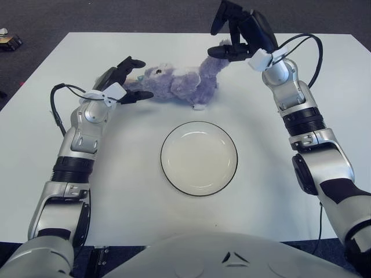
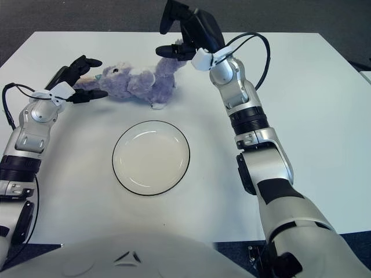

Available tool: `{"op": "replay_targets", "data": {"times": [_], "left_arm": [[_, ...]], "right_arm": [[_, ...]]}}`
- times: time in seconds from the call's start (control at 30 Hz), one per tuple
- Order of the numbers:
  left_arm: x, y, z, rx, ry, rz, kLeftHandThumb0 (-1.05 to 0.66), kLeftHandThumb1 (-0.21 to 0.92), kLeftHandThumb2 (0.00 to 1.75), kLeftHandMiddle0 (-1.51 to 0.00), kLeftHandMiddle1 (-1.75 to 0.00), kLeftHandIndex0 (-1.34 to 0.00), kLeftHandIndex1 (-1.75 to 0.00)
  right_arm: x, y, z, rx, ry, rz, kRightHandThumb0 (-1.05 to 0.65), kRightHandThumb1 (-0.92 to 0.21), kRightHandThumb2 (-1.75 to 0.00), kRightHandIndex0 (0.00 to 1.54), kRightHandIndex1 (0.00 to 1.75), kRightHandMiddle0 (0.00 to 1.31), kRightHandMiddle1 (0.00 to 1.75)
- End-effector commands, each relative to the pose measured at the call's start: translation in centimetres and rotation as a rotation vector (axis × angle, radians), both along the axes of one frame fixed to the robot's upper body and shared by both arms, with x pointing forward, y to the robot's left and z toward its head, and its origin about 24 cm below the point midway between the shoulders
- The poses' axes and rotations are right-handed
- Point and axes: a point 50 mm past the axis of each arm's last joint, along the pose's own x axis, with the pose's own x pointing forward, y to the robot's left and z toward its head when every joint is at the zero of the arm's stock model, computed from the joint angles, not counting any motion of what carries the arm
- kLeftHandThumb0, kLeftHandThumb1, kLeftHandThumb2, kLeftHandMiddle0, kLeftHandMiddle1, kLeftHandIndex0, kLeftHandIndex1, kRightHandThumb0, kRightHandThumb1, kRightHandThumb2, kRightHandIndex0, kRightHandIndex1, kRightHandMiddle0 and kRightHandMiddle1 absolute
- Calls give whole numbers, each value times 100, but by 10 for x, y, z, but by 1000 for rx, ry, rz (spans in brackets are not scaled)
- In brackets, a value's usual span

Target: Put the doll into the plate.

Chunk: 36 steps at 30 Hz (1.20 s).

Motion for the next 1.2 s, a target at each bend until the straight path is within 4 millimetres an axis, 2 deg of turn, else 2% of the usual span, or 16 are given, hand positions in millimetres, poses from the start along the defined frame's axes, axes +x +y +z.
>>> {"op": "replay_targets", "data": {"times": [0.0,0.1,0.17,0.27,0.33,0.37,0.47,0.5,0.57,0.67,0.7,0.77,0.8,0.87,1.0,1.17], "left_arm": [[3,-2,1,-16,-30,9,-35,85,0,-62,-7,-33,-65],[6,-3,-1,-21,-34,16,-32,85,0,-65,-11,-34,-72],[8,-3,-2,-24,-36,20,-31,85,1,-55,-39,-33,-80],[8,-4,-3,-25,-38,21,-31,85,0,-39,-80,-31,-90],[9,-4,-4,-27,-42,20,-31,85,0,-35,-90,-30,-93],[10,-4,-5,-29,-47,19,-32,85,1,-31,-106,-29,-102],[12,-5,-7,-35,-62,12,-32,86,1,-27,-138,-25,-121],[13,-4,-9,-35,-74,9,-32,87,1,-27,-143,-25,-123],[15,-4,-11,-38,-107,3,-34,90,13,-33,-161,-41,-134],[16,-4,-12,-42,-134,-2,-36,91,19,-38,-170,-48,-140],[16,-4,-13,-47,-149,-2,-36,92,20,-40,-171,-48,-140],[16,-5,-13,-56,-172,2,-37,92,21,-49,-172,-50,-142],[16,-5,-13,-58,-178,3,-37,92,22,-52,-172,-51,-142],[16,-6,-13,-60,-187,5,-37,92,22,-55,-171,-51,-142],[15,-8,-13,-65,-207,10,-37,92,21,-57,-170,-52,-141],[15,-13,-13,-66,-221,10,-37,92,21,-58,-169,-53,-140]], "right_arm": [[-1,3,3,-26,-14,-9,-36,-92,-30,89,175,44,149],[-2,8,2,-55,-7,-9,-36,-92,-31,80,172,42,150],[-2,12,0,-94,7,-7,-35,-92,-33,66,156,39,153],[-2,14,-1,-122,22,-5,-35,-92,-36,56,138,36,156],[-3,15,-2,-151,40,-2,-35,-92,-37,54,133,35,157],[-3,16,-2,-180,57,0,-35,-92,-38,48,129,33,159],[-4,18,-3,-232,92,2,-35,-92,-42,37,122,29,164],[-5,19,-3,-245,102,2,-35,-92,-43,36,121,29,164],[-5,20,-3,-264,118,2,-35,-92,-44,28,117,27,166],[-6,21,-3,-272,127,0,-35,-92,-44,25,113,27,166],[-6,21,-4,-273,131,0,-37,-92,-41,25,111,25,152],[-5,22,-5,-274,139,0,-45,-92,-32,29,91,25,104],[-5,23,-5,-274,142,0,-47,-92,-30,31,84,26,90],[-5,23,-5,-272,152,3,-50,-92,-28,34,74,27,78],[-4,23,-6,-263,176,11,-54,-92,-25,38,57,29,64],[-2,23,-6,-253,198,18,-58,-92,-25,41,45,30,60]]}}
